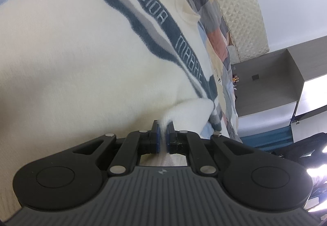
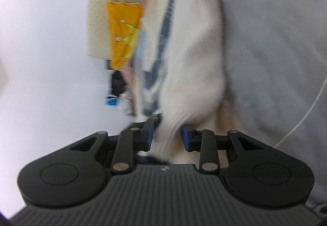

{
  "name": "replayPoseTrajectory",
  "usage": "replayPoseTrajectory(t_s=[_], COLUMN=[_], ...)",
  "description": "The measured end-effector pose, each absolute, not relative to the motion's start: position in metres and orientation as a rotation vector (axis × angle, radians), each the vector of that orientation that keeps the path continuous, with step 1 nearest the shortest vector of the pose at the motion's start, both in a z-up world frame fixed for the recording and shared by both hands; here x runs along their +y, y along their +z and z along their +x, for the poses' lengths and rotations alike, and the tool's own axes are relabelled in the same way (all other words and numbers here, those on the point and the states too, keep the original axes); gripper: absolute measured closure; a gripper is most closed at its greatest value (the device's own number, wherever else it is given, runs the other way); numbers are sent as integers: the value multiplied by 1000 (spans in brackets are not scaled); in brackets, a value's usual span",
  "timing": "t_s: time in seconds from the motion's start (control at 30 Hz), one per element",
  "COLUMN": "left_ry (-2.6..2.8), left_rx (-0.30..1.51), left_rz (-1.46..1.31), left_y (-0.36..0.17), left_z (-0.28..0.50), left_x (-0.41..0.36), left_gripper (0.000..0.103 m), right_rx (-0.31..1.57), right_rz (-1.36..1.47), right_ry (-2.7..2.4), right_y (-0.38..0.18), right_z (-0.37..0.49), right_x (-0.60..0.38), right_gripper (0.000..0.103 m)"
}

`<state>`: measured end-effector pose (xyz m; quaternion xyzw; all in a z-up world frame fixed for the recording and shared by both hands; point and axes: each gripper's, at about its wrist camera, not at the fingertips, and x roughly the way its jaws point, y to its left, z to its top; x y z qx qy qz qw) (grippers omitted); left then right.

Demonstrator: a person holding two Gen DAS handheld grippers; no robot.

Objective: Fold large clothes

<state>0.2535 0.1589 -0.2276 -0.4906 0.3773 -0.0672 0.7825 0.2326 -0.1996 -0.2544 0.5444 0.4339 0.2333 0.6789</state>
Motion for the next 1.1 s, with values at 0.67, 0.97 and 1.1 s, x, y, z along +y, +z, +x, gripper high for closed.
replayPoseTrajectory(t_s=[0.67, 0.97, 1.1], left_ry=[-478, -449, -414], left_rx=[772, 898, 967], left_rz=[-901, -742, -692], left_y=[-191, -205, -219], left_z=[244, 240, 243], left_x=[117, 85, 75], left_gripper=[63, 63, 63], right_rx=[921, 1116, 1181], right_rz=[500, 350, 310], right_ry=[399, 242, 194], right_y=[-123, -150, -174], right_z=[221, 225, 224], right_x=[-241, -244, -237], right_gripper=[91, 91, 91])
